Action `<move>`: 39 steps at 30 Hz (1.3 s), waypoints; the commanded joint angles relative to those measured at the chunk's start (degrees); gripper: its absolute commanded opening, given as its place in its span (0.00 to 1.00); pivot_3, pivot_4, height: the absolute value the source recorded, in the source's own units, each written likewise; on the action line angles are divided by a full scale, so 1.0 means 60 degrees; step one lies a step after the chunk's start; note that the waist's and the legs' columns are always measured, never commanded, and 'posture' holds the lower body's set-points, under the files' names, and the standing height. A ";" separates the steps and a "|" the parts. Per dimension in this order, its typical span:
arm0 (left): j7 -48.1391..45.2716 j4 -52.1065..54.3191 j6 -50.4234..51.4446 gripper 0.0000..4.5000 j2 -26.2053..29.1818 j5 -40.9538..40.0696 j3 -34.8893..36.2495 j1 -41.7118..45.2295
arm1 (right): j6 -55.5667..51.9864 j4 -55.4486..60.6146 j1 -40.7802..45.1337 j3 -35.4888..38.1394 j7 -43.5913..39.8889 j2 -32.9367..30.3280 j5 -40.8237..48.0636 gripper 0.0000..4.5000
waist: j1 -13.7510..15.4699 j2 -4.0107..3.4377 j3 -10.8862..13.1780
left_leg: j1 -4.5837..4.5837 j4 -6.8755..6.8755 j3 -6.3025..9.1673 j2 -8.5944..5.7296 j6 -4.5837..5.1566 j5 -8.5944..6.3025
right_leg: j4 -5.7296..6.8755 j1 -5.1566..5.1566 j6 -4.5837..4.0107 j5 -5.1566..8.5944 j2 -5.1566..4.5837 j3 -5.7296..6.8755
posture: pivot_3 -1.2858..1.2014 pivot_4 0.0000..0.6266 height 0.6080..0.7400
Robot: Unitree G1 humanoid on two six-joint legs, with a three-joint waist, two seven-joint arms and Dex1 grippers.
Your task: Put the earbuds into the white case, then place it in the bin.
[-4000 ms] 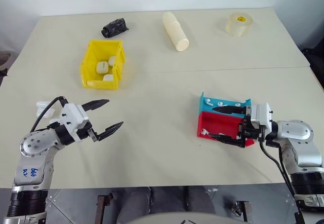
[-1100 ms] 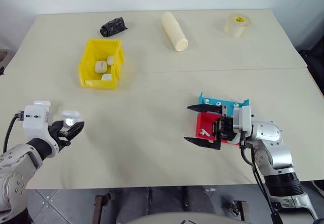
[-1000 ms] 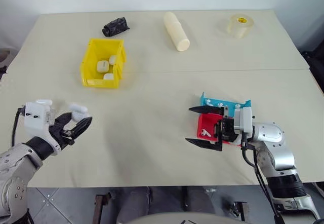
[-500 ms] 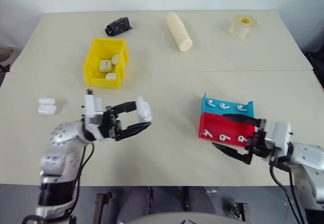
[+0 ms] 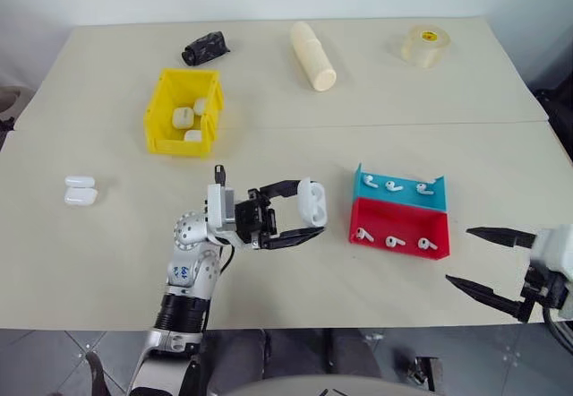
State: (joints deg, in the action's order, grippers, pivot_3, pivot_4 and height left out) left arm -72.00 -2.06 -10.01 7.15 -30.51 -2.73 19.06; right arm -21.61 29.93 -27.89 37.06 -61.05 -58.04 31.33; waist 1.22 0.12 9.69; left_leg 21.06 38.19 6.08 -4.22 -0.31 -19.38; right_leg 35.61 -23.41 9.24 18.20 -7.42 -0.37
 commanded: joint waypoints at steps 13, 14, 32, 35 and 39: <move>-0.0178 0.0811 -0.0349 0.62 -0.0172 -0.0311 -0.0690 -0.0460 | -0.4525 0.0732 0.5261 -0.5687 0.1190 -0.3600 -0.0826 1.00 | 0.0110 0.0013 0.0007 | 0.0036 0.0015 0.0033 -0.0012 0.0009 -0.0003 | -0.0026 -0.0002 0.0006 -0.0003 -0.0028 0.0024 | 0.52 0.24 1.00; -0.0250 0.0810 -0.0398 0.62 -0.0150 -0.0269 -0.0769 -0.0536 | -0.4571 0.0685 0.5559 -0.6028 0.1178 -0.3578 -0.0993 1.00 | 0.0093 0.0012 0.0007 | 0.0036 0.0016 0.0032 -0.0010 0.0009 -0.0003 | -0.0026 -0.0003 0.0006 -0.0003 -0.0025 0.0024 | 0.52 0.24 1.00; 0.0005 0.0954 -0.0776 0.62 -0.0267 -0.0127 -0.1318 -0.0834 | -0.4538 0.0015 0.7453 -0.8410 0.0463 -0.3342 -0.3166 0.56 | 0.0052 0.0009 0.0006 | 0.0036 0.0014 0.0021 -0.0009 0.0008 -0.0003 | -0.0017 -0.0019 0.0006 -0.0003 -0.0025 0.0014 | 0.52 0.24 1.00; 0.0028 0.1000 -0.0724 0.62 -0.0237 -0.0165 -0.1332 -0.0835 | -0.4537 0.0024 0.7495 -0.8471 0.0328 -0.3293 -0.3307 0.41 | 0.0051 0.0009 0.0006 | 0.0036 0.0015 0.0020 -0.0009 0.0008 -0.0002 | -0.0016 -0.0019 0.0006 -0.0003 -0.0025 0.0013 | 0.52 0.24 1.00; 0.0063 0.1042 -0.0642 0.62 -0.0195 -0.0197 -0.1347 -0.0810 | -0.4597 -0.0002 0.7595 -0.8525 0.0233 -0.3173 -0.3461 0.41 | 0.0050 0.0009 0.0006 | 0.0036 0.0014 0.0020 -0.0008 0.0008 -0.0003 | -0.0016 -0.0019 0.0006 -0.0003 -0.0024 0.0013 | 0.52 0.24 1.00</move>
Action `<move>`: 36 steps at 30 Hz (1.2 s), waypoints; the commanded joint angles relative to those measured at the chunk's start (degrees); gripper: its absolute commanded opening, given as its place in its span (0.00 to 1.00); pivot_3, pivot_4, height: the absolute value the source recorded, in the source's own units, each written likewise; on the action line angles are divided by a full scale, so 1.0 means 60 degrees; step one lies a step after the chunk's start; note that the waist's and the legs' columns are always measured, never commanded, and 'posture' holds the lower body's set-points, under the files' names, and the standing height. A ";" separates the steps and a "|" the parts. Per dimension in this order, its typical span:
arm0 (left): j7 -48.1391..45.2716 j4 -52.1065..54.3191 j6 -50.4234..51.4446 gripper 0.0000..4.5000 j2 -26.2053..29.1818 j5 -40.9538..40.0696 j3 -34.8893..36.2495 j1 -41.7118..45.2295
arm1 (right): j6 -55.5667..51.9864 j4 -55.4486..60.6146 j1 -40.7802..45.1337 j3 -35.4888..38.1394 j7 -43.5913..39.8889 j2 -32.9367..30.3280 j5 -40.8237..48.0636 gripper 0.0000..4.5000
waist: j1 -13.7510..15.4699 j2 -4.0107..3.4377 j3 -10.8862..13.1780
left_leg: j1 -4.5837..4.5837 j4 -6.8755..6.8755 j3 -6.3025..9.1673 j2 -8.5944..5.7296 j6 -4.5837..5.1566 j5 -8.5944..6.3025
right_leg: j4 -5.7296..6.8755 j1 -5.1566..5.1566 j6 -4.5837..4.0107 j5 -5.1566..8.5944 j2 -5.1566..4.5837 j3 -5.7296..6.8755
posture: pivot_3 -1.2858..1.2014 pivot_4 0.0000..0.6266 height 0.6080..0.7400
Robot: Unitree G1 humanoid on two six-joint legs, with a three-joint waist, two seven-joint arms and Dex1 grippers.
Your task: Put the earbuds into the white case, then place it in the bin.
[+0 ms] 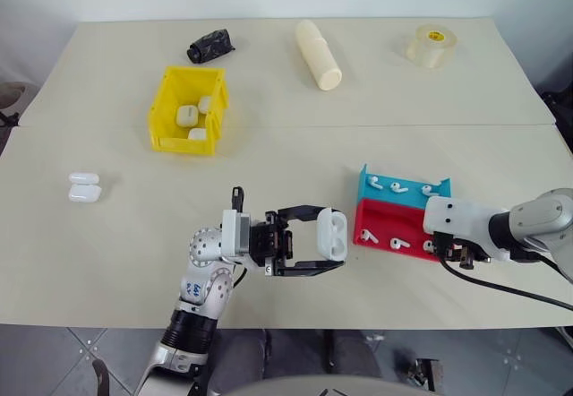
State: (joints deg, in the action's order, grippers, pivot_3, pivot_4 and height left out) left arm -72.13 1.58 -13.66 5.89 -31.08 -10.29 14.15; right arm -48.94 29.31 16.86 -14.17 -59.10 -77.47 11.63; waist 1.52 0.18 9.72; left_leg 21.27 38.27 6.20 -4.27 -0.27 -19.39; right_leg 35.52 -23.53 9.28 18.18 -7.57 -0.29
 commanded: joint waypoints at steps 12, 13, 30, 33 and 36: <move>0.0151 0.0455 0.0022 0.62 0.0115 -0.0100 -0.0055 0.0120 | -0.0027 -0.0023 0.0158 -0.0303 -0.0234 0.0327 -0.0686 0.41 | 0.0000 0.0000 0.0000 | -0.0001 0.0001 0.0000 0.0000 0.0000 0.0000 | 0.0001 0.0001 0.0000 0.0000 0.0000 0.0000 | 0.52 0.24 1.00; 0.0165 0.0467 0.0026 0.62 0.0123 -0.0097 -0.0054 0.0118 | 0.0019 -0.0056 0.0131 -0.0321 -0.0255 0.0314 -0.0741 0.37 | -0.0001 0.0000 0.0000 | -0.0001 0.0001 0.0000 0.0000 0.0000 0.0000 | 0.0001 0.0001 0.0000 0.0000 0.0000 0.0000 | 0.52 0.24 1.00; 0.0125 0.0130 0.0367 0.62 0.0492 -0.0387 0.0252 0.0081 | 0.2221 -0.0017 -0.0440 0.2397 -0.0610 0.2090 0.0851 0.12 | 0.0001 0.0005 0.0000 | -0.0005 0.0003 -0.0004 0.0001 -0.0001 0.0000 | 0.0005 0.0001 0.0000 0.0000 0.0002 -0.0003 | 0.52 0.24 1.00; 0.0109 0.0059 0.0760 0.62 0.0423 -0.1031 0.0596 0.0120 | 0.3856 -0.0003 -0.1032 0.3456 -0.0410 0.3325 0.1373 0.12 | 0.0004 0.0010 0.0003 | -0.0006 0.0001 -0.0002 0.0000 -0.0001 0.0000 | 0.0005 0.0006 0.0002 -0.0001 0.0003 0.0000 | 0.52 0.24 1.00; -0.0176 -0.0014 0.1130 0.62 0.0687 -0.1143 0.0664 0.0199 | 0.4564 0.0384 -0.1581 0.4090 -0.0306 0.4595 0.2405 0.12 | 0.0008 0.0015 0.0005 | -0.0006 0.0006 0.0002 -0.0004 0.0000 0.0001 | 0.0007 0.0010 0.0005 -0.0003 -0.0002 -0.0001 | 0.52 0.24 1.00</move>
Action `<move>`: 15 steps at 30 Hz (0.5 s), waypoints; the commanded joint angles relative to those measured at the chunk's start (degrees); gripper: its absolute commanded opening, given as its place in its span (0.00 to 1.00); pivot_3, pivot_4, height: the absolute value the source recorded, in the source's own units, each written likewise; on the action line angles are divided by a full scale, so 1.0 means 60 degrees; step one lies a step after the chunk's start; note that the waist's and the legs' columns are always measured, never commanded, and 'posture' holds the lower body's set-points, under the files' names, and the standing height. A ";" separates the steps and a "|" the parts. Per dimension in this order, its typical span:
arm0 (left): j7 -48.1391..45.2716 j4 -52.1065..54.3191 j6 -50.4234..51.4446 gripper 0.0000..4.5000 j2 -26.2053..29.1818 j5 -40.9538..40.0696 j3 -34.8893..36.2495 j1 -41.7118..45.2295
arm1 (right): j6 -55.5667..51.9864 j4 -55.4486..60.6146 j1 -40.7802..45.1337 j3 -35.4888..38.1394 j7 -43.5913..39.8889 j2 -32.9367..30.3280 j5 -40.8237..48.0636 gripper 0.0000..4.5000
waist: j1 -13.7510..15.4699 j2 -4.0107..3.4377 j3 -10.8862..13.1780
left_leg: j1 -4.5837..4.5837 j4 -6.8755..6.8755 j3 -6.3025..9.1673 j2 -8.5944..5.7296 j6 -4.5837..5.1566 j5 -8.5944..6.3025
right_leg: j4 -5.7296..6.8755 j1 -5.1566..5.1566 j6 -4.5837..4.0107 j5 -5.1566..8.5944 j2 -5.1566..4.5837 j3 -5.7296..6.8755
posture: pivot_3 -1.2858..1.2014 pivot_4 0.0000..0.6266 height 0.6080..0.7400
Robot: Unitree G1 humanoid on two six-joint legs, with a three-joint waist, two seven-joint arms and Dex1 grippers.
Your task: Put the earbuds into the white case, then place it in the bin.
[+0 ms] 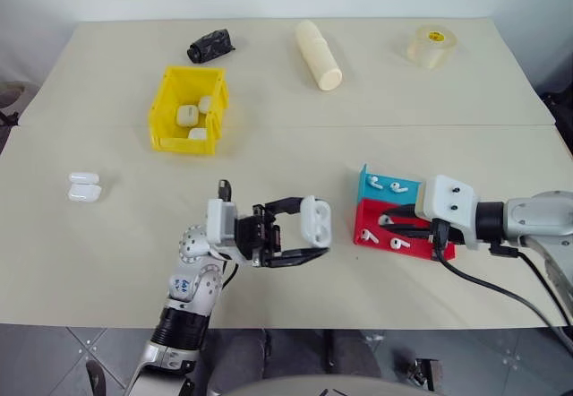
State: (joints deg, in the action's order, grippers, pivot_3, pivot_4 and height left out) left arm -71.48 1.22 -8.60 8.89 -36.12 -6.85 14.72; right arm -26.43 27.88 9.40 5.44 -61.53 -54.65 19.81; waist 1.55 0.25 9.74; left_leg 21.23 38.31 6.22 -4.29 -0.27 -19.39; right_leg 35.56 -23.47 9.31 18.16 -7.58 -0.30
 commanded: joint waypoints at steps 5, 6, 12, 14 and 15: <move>-0.0774 -0.0420 0.0210 0.62 0.0318 -0.0263 0.0251 0.0367 | 0.0496 0.0878 -0.0387 0.1286 0.1099 0.3006 0.3568 0.12 | -0.0039 0.0002 0.0002 | -0.0005 0.0006 0.0006 0.0004 -0.0002 0.0001 | 0.0004 0.0005 0.0000 0.0000 0.0004 0.0002 | 0.52 0.24 1.00; -0.0827 -0.0512 0.0235 0.62 0.0326 -0.0270 0.0289 0.0416 | 0.0734 0.0893 -0.0370 0.1219 0.1328 0.3339 0.3470 0.12 | -0.0033 0.0005 0.0001 | -0.0008 0.0005 0.0006 0.0006 -0.0003 0.0001 | 0.0005 0.0005 -0.0001 0.0000 0.0005 0.0001 | 0.52 0.24 1.00; -0.1049 -0.0874 0.0338 0.62 0.0424 -0.0088 0.0319 0.0565 | 0.1307 0.1084 -0.0371 0.0510 0.1975 0.4753 0.3592 0.12 | -0.0049 0.0001 -0.0002 | -0.0007 -0.0005 0.0013 0.0003 -0.0005 0.0002 | 0.0010 0.0002 -0.0002 0.0000 0.0007 0.0004 | 0.52 0.24 1.00; -0.1051 -0.0902 0.0333 0.62 0.0403 -0.0065 0.0333 0.0589 | 0.1516 0.1065 -0.0349 0.0160 0.2020 0.5013 0.3414 0.12 | -0.0049 0.0001 -0.0001 | -0.0008 -0.0004 0.0013 0.0003 -0.0005 0.0002 | 0.0011 -0.0002 -0.0002 0.0000 0.0007 0.0004 | 0.52 0.24 1.00; -0.1022 -0.0907 0.0369 0.62 0.0412 -0.0043 0.0327 0.0603 | 0.1669 0.1051 -0.0336 -0.0029 0.2048 0.5151 0.3296 0.12 | -0.0049 0.0001 -0.0001 | -0.0008 -0.0003 0.0013 0.0003 -0.0005 0.0002 | 0.0011 -0.0001 -0.0002 0.0000 0.0008 0.0004 | 0.52 0.24 1.00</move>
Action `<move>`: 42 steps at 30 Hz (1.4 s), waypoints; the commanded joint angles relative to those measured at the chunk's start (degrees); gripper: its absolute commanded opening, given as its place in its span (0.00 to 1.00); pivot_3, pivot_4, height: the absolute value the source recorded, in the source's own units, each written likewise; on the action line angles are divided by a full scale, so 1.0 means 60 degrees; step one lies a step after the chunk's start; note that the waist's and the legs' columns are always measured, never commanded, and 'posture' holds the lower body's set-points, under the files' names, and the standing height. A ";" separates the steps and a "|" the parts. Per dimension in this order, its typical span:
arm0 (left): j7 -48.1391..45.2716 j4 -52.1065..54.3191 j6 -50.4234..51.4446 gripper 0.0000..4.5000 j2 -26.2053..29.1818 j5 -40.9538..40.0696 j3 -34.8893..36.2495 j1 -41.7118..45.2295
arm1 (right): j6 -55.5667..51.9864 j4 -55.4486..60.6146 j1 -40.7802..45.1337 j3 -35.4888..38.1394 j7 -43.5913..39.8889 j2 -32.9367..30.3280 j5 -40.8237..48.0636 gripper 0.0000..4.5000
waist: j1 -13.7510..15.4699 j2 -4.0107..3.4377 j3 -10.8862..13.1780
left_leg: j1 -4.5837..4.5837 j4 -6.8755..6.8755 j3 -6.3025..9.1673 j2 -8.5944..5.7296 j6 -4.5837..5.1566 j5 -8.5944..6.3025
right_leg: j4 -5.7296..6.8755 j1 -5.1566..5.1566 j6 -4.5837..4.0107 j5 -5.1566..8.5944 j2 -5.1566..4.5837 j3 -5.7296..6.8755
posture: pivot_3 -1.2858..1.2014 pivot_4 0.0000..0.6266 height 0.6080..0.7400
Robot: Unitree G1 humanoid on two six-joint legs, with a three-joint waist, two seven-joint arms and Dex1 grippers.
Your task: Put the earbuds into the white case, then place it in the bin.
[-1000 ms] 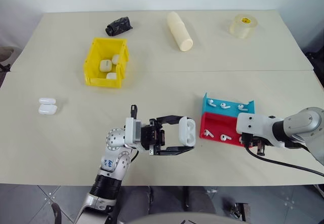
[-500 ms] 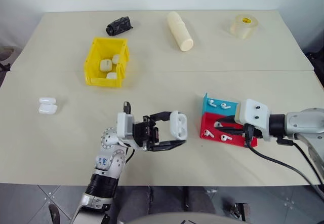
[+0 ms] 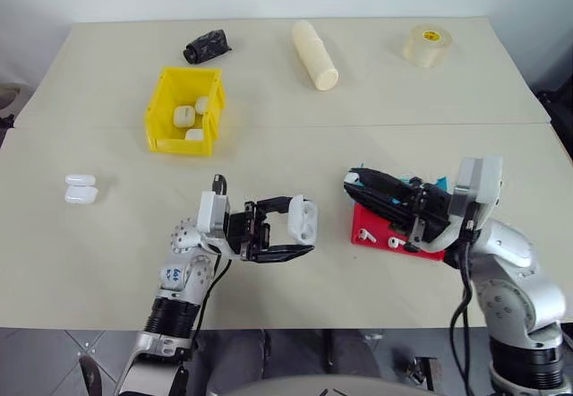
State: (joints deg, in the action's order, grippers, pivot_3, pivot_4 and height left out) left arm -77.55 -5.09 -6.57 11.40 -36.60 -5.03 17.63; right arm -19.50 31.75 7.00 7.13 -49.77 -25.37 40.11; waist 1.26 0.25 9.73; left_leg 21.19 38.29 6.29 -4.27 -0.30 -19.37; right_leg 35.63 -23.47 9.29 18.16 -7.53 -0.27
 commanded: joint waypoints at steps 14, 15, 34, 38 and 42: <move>0.0567 0.0619 0.1142 0.62 -0.0014 -0.0271 0.0117 0.0543 | 0.1990 0.0122 -0.0336 -0.1608 0.0198 0.1249 -0.0848 0.12 | -0.0027 -0.0001 -0.0001 | -0.0001 -0.0003 0.0002 -0.0001 0.0000 0.0000 | 0.0013 -0.0003 -0.0002 0.0001 0.0002 -0.0002 | 0.52 0.24 1.00; 0.0570 0.0710 0.1257 0.62 -0.0013 -0.0313 0.0100 0.0531 | 0.2069 0.0072 -0.0360 -0.1678 0.0218 0.1300 -0.0918 0.12 | -0.0036 -0.0001 -0.0001 | -0.0001 -0.0004 0.0002 0.0000 0.0000 0.0000 | 0.0021 -0.0005 -0.0002 0.0001 0.0002 -0.0002 | 0.52 0.24 1.00; 0.0886 0.1524 0.2048 0.62 -0.0276 -0.0499 0.0086 0.0640 | 0.2675 -0.0783 -0.0431 -0.2150 0.0211 0.1251 -0.1408 0.12 | -0.0044 -0.0003 -0.0001 | -0.0002 -0.0005 0.0002 0.0000 -0.0001 0.0000 | 0.0023 -0.0005 -0.0003 0.0001 0.0003 -0.0002 | 0.52 0.24 1.00; 0.0949 0.1548 0.2058 0.62 -0.0336 -0.0513 0.0095 0.0739 | 0.2458 -0.0888 -0.0548 -0.2338 0.0046 0.1149 -0.1255 0.12 | -0.0040 -0.0002 -0.0001 | -0.0002 -0.0005 0.0002 -0.0001 -0.0001 0.0000 | 0.0021 -0.0004 -0.0003 0.0001 0.0002 -0.0003 | 0.52 0.24 1.00; 0.0971 0.1578 0.2054 0.62 -0.0362 -0.0518 0.0093 0.0766 | 0.2252 -0.0942 -0.0633 -0.2460 -0.0086 0.1003 -0.1154 0.12 | -0.0038 -0.0003 -0.0001 | -0.0002 -0.0005 0.0002 -0.0001 -0.0001 0.0000 | 0.0018 -0.0004 -0.0003 0.0001 0.0002 -0.0003 | 0.52 0.24 1.00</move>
State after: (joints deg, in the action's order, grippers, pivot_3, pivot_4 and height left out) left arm -72.07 -0.22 6.45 10.78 -37.84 -4.42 19.99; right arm -3.68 27.00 4.58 -4.60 -48.72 -18.23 34.10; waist 1.03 0.24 9.73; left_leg 21.18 38.26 6.31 -4.27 -0.30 -19.37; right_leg 35.74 -23.49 9.28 18.17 -7.52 -0.29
